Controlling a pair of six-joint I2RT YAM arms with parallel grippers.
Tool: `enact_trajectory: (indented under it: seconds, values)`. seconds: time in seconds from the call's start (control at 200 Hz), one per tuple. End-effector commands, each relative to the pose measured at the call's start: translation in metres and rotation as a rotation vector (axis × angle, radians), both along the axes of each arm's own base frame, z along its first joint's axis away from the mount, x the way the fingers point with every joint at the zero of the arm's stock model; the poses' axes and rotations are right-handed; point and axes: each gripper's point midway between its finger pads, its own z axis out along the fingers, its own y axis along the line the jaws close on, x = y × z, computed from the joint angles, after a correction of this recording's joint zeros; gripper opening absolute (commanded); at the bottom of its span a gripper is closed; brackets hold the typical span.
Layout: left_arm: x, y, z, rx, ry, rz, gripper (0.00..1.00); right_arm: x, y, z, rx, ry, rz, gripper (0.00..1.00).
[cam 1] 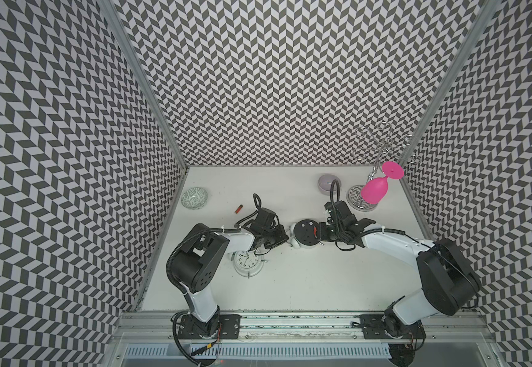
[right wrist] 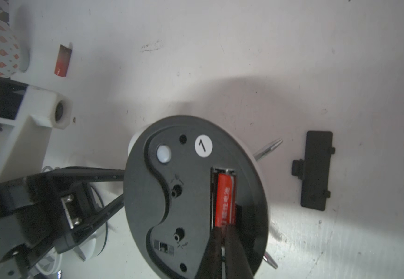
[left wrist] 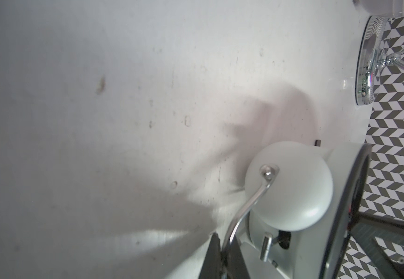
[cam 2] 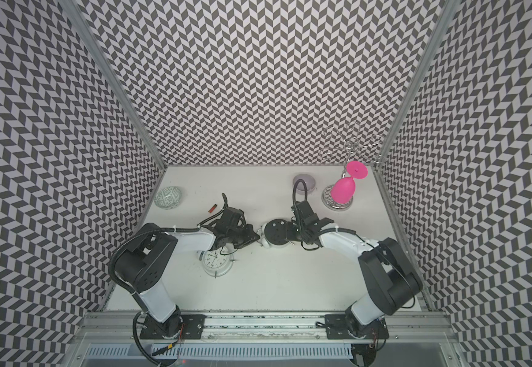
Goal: Insert the battery into the alarm
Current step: Install the battery in the alarm.
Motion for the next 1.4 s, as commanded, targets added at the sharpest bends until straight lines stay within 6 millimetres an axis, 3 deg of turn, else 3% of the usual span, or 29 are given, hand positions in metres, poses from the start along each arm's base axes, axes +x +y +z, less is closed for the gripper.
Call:
enact_trajectory:
  seconds: [0.0,0.295,0.521,0.871,1.182,1.272,1.392]
  values:
    - [-0.009,-0.008,-0.005,0.008,-0.001,-0.076,0.0,-0.01,-0.013,-0.031,-0.112,0.089,0.007,0.08]
    - [-0.007,-0.001,-0.007,0.013,0.014,-0.045,0.0,-0.017,-0.021,-0.046,-0.227,0.138,0.049,0.02]
    - [-0.003,0.005,-0.007,0.023,0.012,-0.014,0.0,-0.02,-0.012,-0.013,-0.171,0.097,0.089,0.05]
    - [-0.002,0.008,-0.008,0.036,0.012,0.001,0.0,-0.023,-0.008,-0.001,-0.142,0.079,0.113,0.09]
    - [-0.001,0.007,-0.008,0.034,0.014,0.002,0.0,-0.029,-0.013,-0.02,-0.182,0.123,0.136,0.08]
    - [-0.002,0.007,-0.009,0.032,0.02,0.004,0.0,-0.037,-0.015,-0.031,-0.196,0.159,0.156,0.0]
    - [-0.002,0.009,-0.009,0.032,0.025,0.013,0.0,-0.053,-0.024,-0.045,-0.234,0.214,0.189,0.0]
